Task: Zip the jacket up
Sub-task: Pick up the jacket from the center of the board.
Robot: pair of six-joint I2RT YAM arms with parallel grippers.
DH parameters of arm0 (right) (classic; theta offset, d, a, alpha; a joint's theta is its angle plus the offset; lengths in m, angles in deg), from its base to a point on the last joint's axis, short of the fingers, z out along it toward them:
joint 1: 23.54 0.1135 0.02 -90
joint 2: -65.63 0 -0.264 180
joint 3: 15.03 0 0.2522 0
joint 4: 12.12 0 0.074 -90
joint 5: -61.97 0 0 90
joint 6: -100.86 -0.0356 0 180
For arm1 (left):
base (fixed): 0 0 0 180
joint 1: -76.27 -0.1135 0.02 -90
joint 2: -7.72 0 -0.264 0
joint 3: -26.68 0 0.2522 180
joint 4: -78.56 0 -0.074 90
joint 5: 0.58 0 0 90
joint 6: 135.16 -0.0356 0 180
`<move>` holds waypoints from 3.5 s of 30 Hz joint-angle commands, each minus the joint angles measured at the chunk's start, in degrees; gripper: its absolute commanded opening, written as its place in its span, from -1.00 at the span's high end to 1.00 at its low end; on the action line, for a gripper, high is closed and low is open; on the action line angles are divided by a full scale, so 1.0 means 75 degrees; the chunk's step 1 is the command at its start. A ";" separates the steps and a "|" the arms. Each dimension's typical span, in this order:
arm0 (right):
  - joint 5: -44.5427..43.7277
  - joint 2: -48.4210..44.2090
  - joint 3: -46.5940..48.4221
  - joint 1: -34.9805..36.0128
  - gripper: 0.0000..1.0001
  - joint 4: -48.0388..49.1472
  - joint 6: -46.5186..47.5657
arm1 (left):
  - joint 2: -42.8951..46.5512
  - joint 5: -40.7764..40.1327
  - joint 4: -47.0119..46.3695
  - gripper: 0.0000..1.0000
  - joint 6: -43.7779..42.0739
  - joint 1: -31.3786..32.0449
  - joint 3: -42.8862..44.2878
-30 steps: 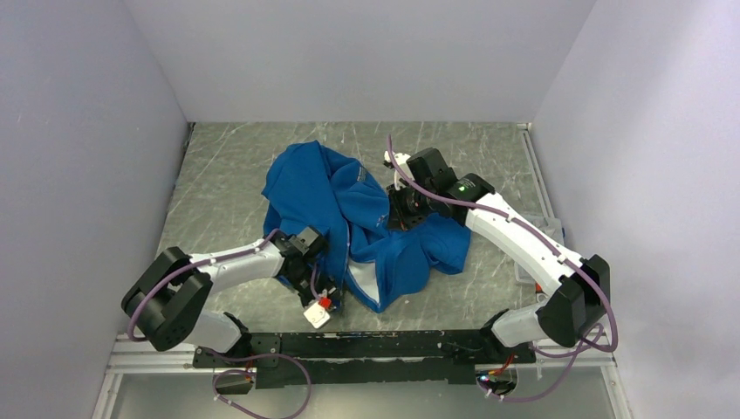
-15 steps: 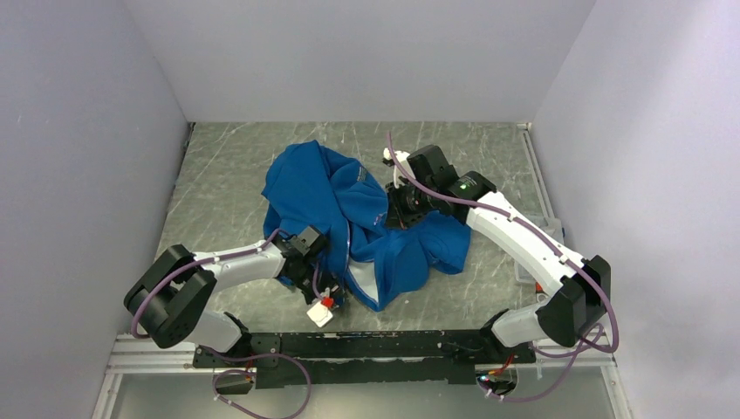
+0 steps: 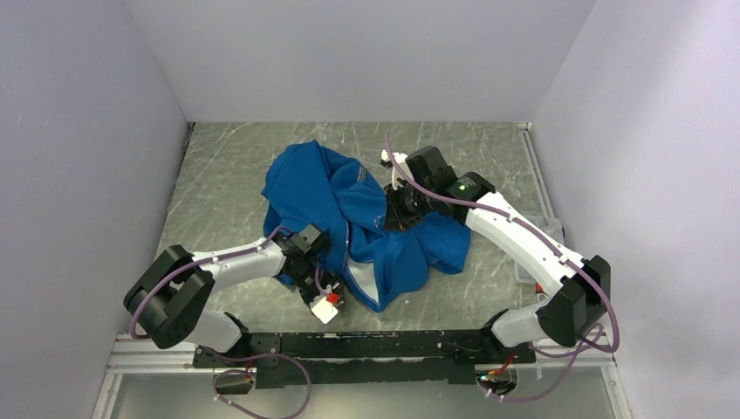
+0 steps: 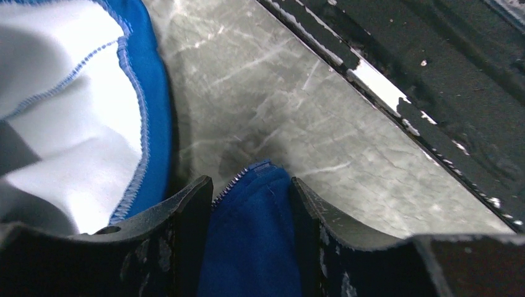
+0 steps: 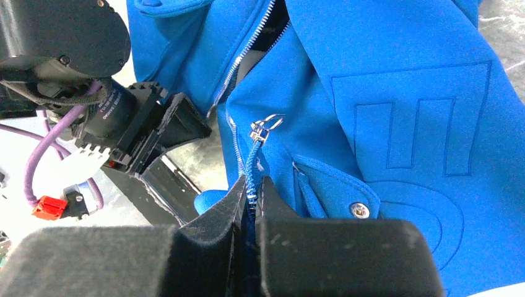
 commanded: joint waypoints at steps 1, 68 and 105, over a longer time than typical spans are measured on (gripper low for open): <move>0.0123 -0.0168 0.0272 0.0040 1.00 0.0101 0.0025 | 0.0046 -0.0387 0.1021 -0.09 0.0834 -0.0006 0.0542; 0.0289 -0.0651 0.0712 0.0072 1.00 -0.0304 0.0416 | 0.2989 -0.0897 -0.1343 0.92 0.1081 -0.0158 0.0574; 0.3928 -0.0883 0.1996 0.1471 1.00 -0.0585 0.2283 | 0.5469 0.3700 0.0754 1.00 -0.2766 -0.4229 0.1941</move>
